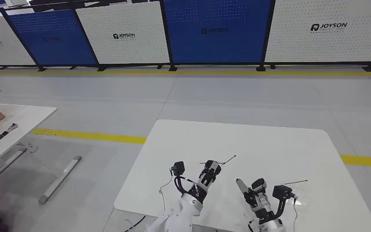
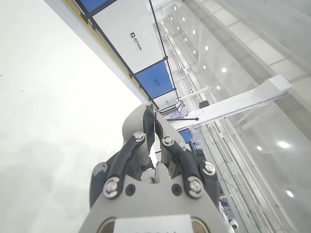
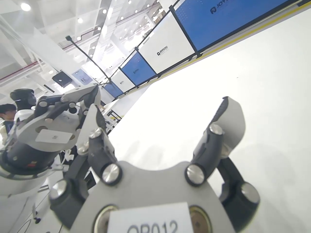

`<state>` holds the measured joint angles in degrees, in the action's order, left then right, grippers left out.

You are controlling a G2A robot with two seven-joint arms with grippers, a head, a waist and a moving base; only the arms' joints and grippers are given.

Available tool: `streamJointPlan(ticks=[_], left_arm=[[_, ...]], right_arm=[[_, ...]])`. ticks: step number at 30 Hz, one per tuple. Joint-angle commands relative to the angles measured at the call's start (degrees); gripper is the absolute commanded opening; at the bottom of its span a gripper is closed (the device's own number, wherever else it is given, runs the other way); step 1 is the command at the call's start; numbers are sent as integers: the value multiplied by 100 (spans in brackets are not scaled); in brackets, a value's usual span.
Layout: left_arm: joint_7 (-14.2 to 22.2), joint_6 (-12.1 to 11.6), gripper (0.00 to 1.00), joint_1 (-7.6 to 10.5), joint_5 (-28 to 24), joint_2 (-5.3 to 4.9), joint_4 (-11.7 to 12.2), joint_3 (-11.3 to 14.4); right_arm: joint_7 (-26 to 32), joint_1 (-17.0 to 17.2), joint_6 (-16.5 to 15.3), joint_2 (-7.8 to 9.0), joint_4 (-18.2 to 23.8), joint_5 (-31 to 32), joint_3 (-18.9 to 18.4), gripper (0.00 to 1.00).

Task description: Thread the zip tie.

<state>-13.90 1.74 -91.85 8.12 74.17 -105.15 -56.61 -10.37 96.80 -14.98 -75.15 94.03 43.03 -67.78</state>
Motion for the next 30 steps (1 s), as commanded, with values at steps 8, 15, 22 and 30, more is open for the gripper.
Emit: streamJointPlan(ticks=[8,15,22,30], left_arm=[[-21,-22,0,11,-66,15,25,-11],[-103,1,0,-13,-2,32,17,8],[-103,1,0,-13,-2,32,17,8],[-200,102,0,-38,356,49,12,141]], right_arm=[[576,94,-97,70,286,80,-195,100],[1177,426,-14,164,903,254,-487,100],[1177,426,-14,164,903,254,-487,100],[952,265,446,135,721,599,-352,100]])
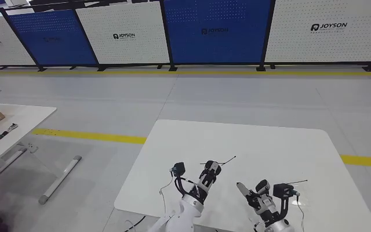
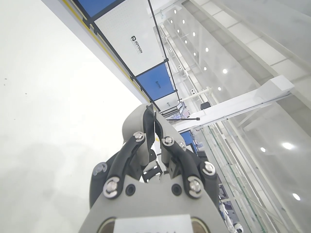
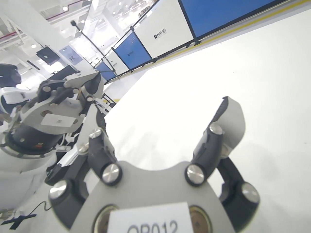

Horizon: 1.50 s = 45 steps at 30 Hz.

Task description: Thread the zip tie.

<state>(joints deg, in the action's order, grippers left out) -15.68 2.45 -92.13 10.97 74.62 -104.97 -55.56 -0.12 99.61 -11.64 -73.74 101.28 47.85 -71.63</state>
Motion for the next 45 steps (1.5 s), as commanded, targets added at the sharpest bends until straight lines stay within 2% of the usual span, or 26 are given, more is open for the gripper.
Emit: streamJointPlan(ticks=[1,5,15,17,20,25,36,37,38,39,41,43,45], left_arm=[[-44,55,0,-14,105,12,-3,76],[-31,126,0,25,169,40,91,202],[33,87,0,25,129,42,75,220],[251,-11,0,-3,55,33,7,238],[403,-118,0,-118,132,9,-117,249],[415,-57,0,-212,309,-4,-175,272],[422,-72,0,-153,289,8,-109,287],[409,-70,0,-142,292,13,-99,301],[395,-66,0,-130,295,19,-88,318],[388,-59,0,-119,294,23,-83,330],[372,-39,0,-98,283,31,-78,342],[349,-11,0,-80,269,40,-72,349],[336,20,0,-63,265,47,-60,358]], right_arm=[[-145,-33,236,-12,-11,279,79,100],[-81,-122,698,-36,-109,770,284,100],[43,-156,692,-35,-132,757,303,100],[245,-200,533,-25,-134,671,299,100],[274,-202,502,-14,-121,752,290,100],[57,-197,590,-25,-148,869,358,100],[-43,-216,661,-34,-189,852,375,100],[-43,-223,658,-34,-194,854,381,92],[-34,-234,651,-35,-203,870,394,45],[-13,-244,656,-35,-212,893,408,39],[49,-268,656,-35,-219,948,441,38],[92,-283,641,-33,-216,985,462,27],[126,-288,588,-29,-204,999,473,24]])
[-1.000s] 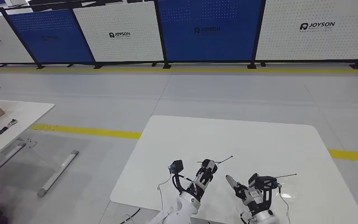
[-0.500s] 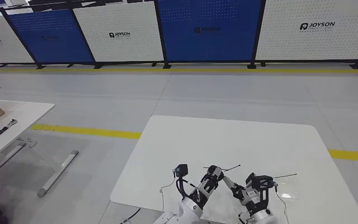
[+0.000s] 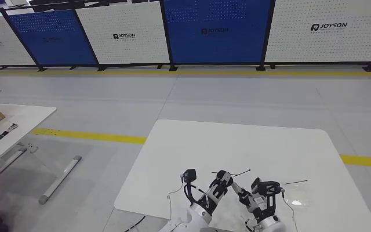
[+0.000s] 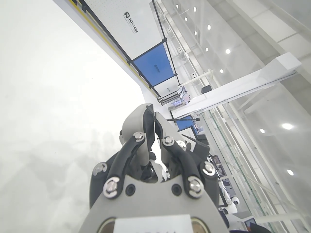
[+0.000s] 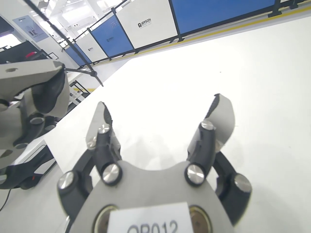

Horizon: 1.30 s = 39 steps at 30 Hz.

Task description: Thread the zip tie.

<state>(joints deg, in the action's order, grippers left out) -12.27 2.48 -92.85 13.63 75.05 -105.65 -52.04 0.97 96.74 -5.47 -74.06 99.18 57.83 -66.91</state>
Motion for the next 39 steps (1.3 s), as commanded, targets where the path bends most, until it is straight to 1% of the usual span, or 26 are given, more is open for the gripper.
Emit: streamJointPlan(ticks=[1,5,9,11,12,18,23,32,33,35,39], left_arm=[[-5,32,0,15,9,7,19,14],[4,74,0,53,35,21,79,56],[20,99,0,85,49,32,133,87],[24,112,0,96,73,38,154,105],[28,119,0,101,85,40,163,113],[28,140,0,122,132,51,192,141],[30,165,0,125,203,59,203,178],[48,221,0,134,306,75,215,247],[52,224,0,134,316,76,216,254],[55,229,0,135,334,79,217,266],[56,231,0,133,364,82,215,272]], right_arm=[[25,-1,-43,4,13,-5,-1,25],[102,-2,-152,14,46,-45,-2,29],[129,9,-197,21,85,-57,-4,33],[137,15,-215,25,101,-43,2,32],[144,17,-226,27,106,-37,6,34],[198,19,-303,39,128,-50,9,34],[180,26,-334,46,147,-90,0,29],[129,42,-376,59,189,-130,-20,26],[129,43,-380,60,190,-134,-21,22],[129,42,-380,62,193,-142,-22,22],[126,38,-375,65,199,-155,-18,15]])
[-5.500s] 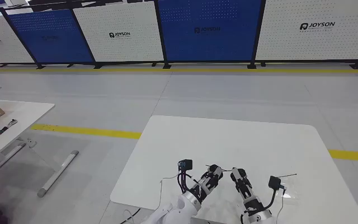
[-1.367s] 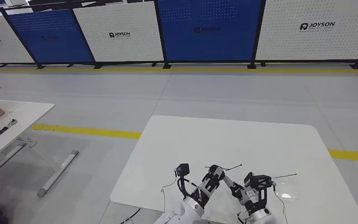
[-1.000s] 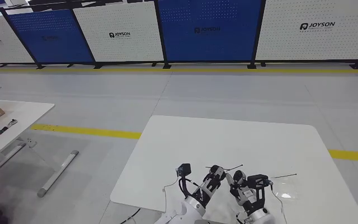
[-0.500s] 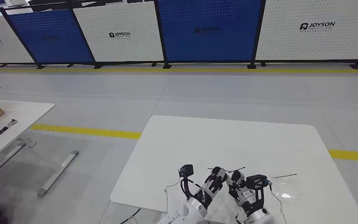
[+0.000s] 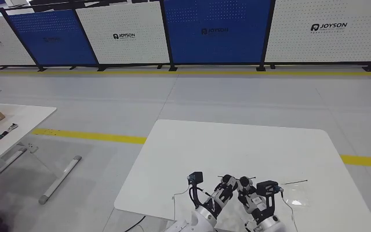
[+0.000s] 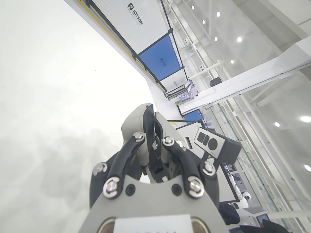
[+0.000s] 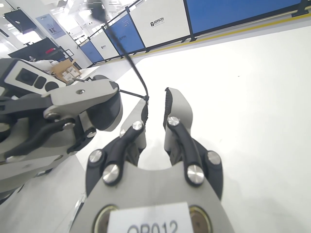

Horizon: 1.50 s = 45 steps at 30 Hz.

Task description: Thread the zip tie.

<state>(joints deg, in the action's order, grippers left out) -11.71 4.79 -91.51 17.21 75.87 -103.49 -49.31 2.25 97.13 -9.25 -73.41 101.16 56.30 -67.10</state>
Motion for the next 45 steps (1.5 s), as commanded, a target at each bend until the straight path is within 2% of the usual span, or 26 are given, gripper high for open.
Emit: streamJointPlan(ticks=[1,3,4,13,34,45], left_arm=[[0,0,0,-2,11,1,0,1],[-3,3,0,-6,24,3,5,5],[-5,5,0,-6,30,4,7,6],[-54,-7,0,-18,82,14,10,17],[-132,-405,0,-134,60,10,-102,-32],[-144,-503,0,-182,1,4,-138,-88]], right_arm=[[-3,-2,5,1,1,-4,2,12],[-3,-3,9,3,3,-6,4,9],[-3,-3,10,4,4,-9,5,0],[-13,1,15,13,9,-23,6,0],[57,-57,114,25,-55,214,121,0],[53,-87,151,29,-98,237,144,0]])
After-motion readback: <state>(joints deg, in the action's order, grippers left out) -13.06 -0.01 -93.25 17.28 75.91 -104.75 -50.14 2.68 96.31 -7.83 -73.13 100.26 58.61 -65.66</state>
